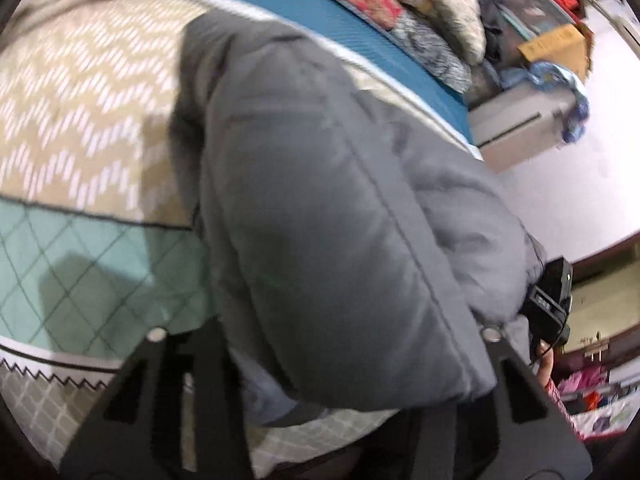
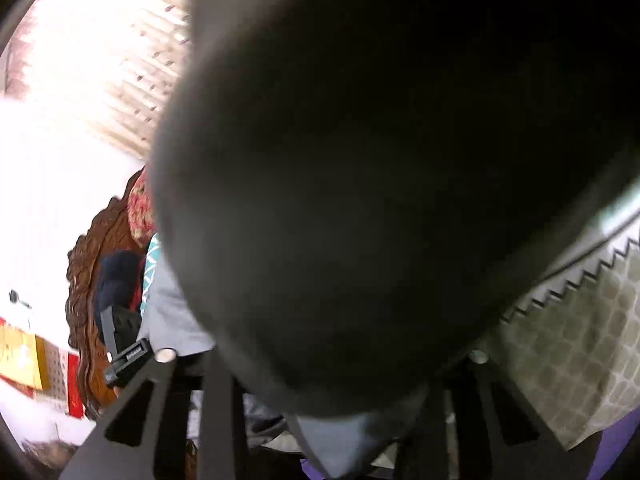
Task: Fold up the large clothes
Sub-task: 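Grasp the folded grey jacket with both grippers and lift it off the bed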
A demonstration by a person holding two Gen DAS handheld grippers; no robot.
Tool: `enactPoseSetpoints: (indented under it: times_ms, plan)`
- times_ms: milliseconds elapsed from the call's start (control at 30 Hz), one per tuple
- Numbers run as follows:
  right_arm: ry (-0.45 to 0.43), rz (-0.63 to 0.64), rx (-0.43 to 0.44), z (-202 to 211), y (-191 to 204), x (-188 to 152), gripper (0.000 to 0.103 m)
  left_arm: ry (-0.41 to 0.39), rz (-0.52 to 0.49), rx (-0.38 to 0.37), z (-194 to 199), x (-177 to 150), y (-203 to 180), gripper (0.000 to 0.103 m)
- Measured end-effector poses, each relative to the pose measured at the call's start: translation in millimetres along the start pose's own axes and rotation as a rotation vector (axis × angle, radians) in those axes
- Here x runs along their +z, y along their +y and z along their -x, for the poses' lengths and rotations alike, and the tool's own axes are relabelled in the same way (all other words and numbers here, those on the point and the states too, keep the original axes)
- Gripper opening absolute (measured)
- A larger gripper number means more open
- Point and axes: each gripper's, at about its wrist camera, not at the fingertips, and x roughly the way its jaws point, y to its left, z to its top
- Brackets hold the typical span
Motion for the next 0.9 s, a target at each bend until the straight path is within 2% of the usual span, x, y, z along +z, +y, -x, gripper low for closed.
enactPoseSetpoints:
  times_ms: [167,233,367,533,633,700,767,800,867,900]
  plan:
    - [-0.097,0.105,0.043,35,32,24,0.102,-0.025,-0.131,-0.013,5,41,-57,0.032]
    - [-0.167,0.134,0.046,57,37,42,0.102,-0.033,-0.185,-0.033,-3,74,-88,0.031]
    - [-0.322,0.156,0.016,107,27,80,0.102,-0.052,-0.293,-0.025,-34,148,-150,0.031]
    - [-0.581,0.111,-0.06,174,-15,126,0.102,-0.08,-0.39,-0.044,-115,219,-289,0.031]
    - [-0.712,0.082,-0.127,205,-47,145,0.102,-0.101,-0.438,-0.063,-169,241,-358,0.031]
    - [-0.786,0.061,-0.168,219,-71,152,0.102,-0.123,-0.432,-0.071,-205,254,-391,0.032]
    - [-0.845,0.023,-0.22,227,-103,156,0.102,-0.124,-0.393,-0.04,-247,267,-407,0.047]
    - [-0.859,0.0,-0.244,226,-116,156,0.101,-0.102,-0.371,0.016,-279,271,-409,0.06]
    - [-0.839,-0.094,-0.379,209,-153,159,0.095,-0.005,-0.319,0.172,-345,270,-396,0.061]
    - [-0.783,-0.149,-0.471,202,-173,160,0.089,0.047,-0.297,0.237,-371,266,-385,0.061]
